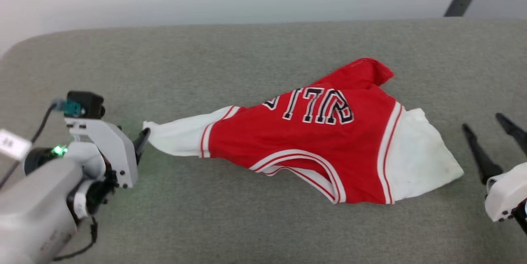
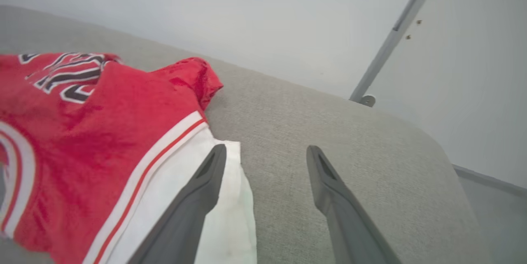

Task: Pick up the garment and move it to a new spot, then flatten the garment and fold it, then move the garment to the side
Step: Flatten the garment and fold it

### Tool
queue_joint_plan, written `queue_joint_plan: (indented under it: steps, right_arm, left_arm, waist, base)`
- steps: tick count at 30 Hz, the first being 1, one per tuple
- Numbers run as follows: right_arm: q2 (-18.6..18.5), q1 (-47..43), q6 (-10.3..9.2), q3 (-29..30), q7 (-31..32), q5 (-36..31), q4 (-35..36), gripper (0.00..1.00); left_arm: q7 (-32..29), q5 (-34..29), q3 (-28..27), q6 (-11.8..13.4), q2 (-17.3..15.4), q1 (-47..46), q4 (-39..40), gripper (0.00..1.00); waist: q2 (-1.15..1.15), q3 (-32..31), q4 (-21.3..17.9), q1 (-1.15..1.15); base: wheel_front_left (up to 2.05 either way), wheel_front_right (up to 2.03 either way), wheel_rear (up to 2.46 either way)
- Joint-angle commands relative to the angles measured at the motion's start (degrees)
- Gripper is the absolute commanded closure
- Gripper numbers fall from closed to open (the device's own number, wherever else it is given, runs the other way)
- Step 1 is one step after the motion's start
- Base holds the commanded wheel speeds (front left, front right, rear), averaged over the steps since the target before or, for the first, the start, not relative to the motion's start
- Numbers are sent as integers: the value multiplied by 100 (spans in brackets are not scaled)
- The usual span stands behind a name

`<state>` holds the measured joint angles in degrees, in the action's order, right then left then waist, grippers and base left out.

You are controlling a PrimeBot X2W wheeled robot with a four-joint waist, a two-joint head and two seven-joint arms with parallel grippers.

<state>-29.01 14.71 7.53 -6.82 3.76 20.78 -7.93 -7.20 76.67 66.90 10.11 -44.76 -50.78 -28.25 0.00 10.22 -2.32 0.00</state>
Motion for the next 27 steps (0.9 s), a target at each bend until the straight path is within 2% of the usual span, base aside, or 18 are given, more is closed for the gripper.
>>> queue_joint_plan:
  steps: [1, 6, 8, 10, 12, 15, 18, 20, 23, 27]
  right_arm:
    - [-179, -12, -8, -229, 126, -20, 88, 0]
    - [-883, -67, -8, -968, 595, 186, 374, 0]
    - [-1259, -124, -8, -1374, 821, 394, 568, 0]
    - [-1714, -171, -8, -1749, 1077, 701, 777, 0]
    - [-2228, -186, -8, -2202, 1322, 985, 1103, 0]
    - [-2941, -119, -8, -2762, 1622, 1415, 1472, 0]
    - [-3456, 66, -9, -3202, 1771, 1634, 1652, 0]
    - [-3641, 195, -8, -3494, 1756, 1675, 1678, 0]
    - [-3752, 473, -8, -3847, 1687, 1678, 1614, 0]
    - [-3702, 821, -8, -4411, 1563, 1551, 1382, 0]
  left_arm:
    - [384, -10, -102, 75, 37, 192, 75, 0]
    - [1788, -64, -418, 364, 239, 756, 290, 0]
    - [2121, -171, -571, 520, 391, 982, 377, 0]
    - [2224, -414, -770, 680, 552, 1251, 482, 0]
    - [2241, -959, -1384, 827, 757, 1454, 721, 0]
    - [2229, -1837, -2236, 910, 1180, 2186, 1135, 0]
    - [2234, -2676, -3010, 906, 1592, 2772, 1589, 0]
    - [2235, -3119, -3417, 789, 1872, 3141, 1832, 0]
    - [2235, -3613, -3955, 580, 2216, 3520, 2001, 0]
    - [2234, -4089, -4445, 265, 2602, 3740, 2067, 0]
  waist:
    - [0, -68, 167, 0]
    - [0, -53, 410, 0]
    - [0, -40, 527, 0]
    - [0, -19, 651, 0]
    - [0, 28, 773, 0]
    - [0, 121, 923, 0]
    - [0, 245, 1061, 0]
    - [0, 339, 1152, 0]
    - [0, 494, 1269, 0]
    - [0, 675, 1378, 0]
  base:
    - [0, 0, 0]
    - [0, 0, 0]
    - [0, 0, 0]
    - [0, 0, 0]
    - [0, 0, 0]
    - [0, 0, 0]
    - [0, 0, 0]
    - [0, 0, 0]
    - [0, 0, 0]
    - [0, 0, 0]
